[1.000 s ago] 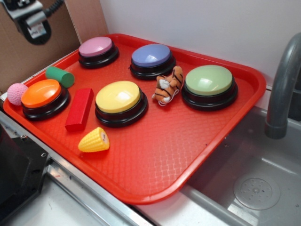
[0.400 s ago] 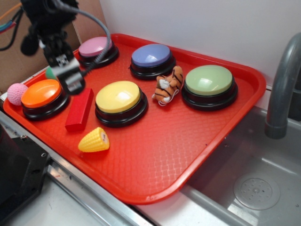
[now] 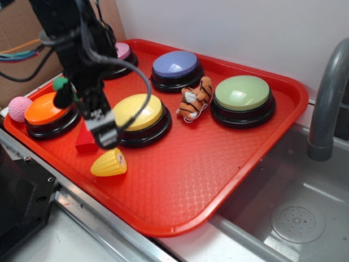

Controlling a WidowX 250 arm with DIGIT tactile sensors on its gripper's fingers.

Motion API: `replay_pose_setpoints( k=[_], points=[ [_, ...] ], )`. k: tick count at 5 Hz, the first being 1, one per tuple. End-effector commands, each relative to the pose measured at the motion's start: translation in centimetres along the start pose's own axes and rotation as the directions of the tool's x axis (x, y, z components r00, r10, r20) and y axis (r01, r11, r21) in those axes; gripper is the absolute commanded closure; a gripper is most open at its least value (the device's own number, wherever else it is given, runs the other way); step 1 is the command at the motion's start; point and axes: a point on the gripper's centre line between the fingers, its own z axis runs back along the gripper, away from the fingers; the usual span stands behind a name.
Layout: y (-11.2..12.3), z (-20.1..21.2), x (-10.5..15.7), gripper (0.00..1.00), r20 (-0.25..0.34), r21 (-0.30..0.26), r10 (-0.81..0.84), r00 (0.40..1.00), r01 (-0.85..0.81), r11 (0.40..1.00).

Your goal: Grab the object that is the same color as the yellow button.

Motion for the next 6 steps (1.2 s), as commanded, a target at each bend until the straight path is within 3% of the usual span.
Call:
replay_pose_setpoints(
  k=[1,3,4,5,6],
  points=[
    [-0.9,-3.3,-0.7,0.00,-0.045,-0.007,0.044,0.998,-0.044,0.999],
    [-1.3,-5.4,-0.8,0.00,-0.029,-0.008,0.084,0.996,-0.084,0.996],
    [-1.5,-5.8,-0.9,0.31,-0.020,0.003,0.128,0.992,-0.128,0.992],
    [-1.6,-6.1,-1.0,1.00,0.015,0.017,0.167,0.986,-0.168,0.986],
    [-1.6,-6.3,-1.1,1.00,0.005,0.009,0.195,0.981,-0.195,0.981]
  ],
)
